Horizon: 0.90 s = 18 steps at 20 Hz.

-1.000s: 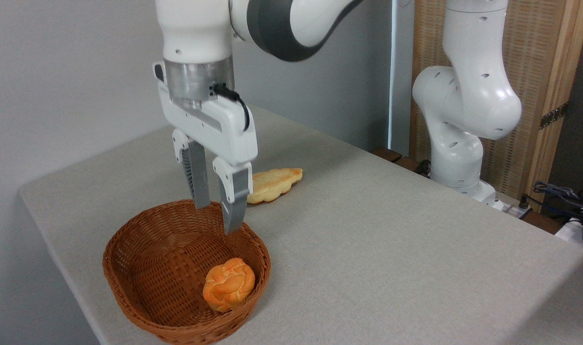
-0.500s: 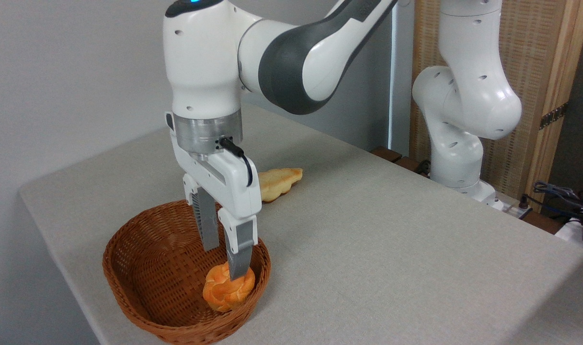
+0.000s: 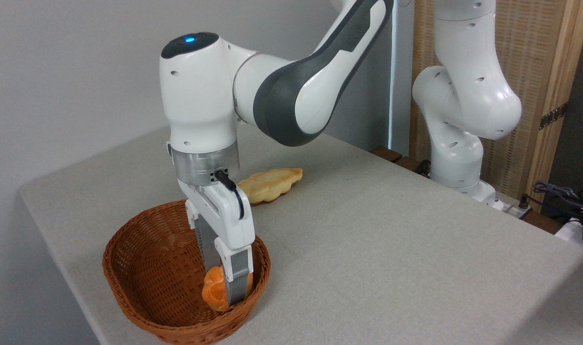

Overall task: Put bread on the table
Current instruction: 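Close the gripper on the orange roll inside the basket, then lift the orange roll out of the basket toward the yellow bread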

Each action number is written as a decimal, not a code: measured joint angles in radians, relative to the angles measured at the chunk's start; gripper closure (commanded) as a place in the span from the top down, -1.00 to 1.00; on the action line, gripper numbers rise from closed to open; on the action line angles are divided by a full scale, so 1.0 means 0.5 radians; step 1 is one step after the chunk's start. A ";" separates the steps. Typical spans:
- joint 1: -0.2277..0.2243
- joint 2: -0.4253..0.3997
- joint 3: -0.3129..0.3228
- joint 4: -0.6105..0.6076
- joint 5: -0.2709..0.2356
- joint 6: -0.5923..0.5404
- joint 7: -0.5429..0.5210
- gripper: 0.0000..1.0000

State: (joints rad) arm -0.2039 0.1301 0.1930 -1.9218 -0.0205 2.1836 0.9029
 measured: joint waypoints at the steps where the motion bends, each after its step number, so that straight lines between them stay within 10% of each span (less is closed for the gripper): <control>1: -0.002 0.008 -0.003 0.000 0.000 0.011 0.000 1.00; 7: -0.026 0.042 -0.013 0.000 0.000 0.014 0.000 0.16; 18: -0.031 0.050 -0.037 0.000 0.000 0.015 0.000 0.19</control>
State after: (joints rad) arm -0.2195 0.1553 0.1745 -1.9217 -0.0206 2.1911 0.9029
